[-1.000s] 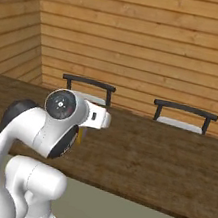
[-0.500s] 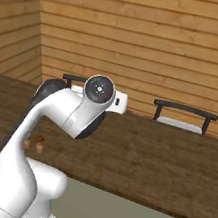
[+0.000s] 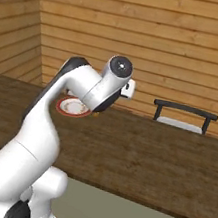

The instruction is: Start the toaster. Once the lever pops up, take the bread to the plate on the dining counter.

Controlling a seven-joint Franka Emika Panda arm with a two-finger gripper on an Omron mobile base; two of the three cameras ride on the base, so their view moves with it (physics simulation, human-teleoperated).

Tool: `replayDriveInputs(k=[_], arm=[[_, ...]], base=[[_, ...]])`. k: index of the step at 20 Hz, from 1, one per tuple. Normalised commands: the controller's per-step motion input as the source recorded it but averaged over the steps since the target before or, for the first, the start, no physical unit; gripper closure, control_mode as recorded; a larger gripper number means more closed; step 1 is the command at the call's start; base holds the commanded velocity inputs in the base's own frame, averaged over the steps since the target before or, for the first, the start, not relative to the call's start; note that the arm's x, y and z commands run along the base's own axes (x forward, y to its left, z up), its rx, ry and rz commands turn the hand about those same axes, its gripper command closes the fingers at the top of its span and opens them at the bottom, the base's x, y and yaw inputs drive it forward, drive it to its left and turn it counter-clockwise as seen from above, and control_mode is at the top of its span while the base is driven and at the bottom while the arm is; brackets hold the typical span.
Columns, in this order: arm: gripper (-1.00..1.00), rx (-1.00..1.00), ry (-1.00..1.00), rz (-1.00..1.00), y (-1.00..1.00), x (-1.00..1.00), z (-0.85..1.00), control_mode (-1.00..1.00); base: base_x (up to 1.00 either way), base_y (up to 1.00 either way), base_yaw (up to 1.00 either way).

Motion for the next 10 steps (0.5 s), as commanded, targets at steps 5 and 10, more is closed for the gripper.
replayDriveInputs(k=[5, 10], arm=[[1.0, 0.17, 0.0, 0.03, 0.1, 0.56, 0.0, -1.0], [1.0, 0.19, 0.01, 0.06, 0.19, 0.5, 0.0, -1.0]], base=[[0.0, 0.0, 0.0], [0.0, 0.0, 0.0]])
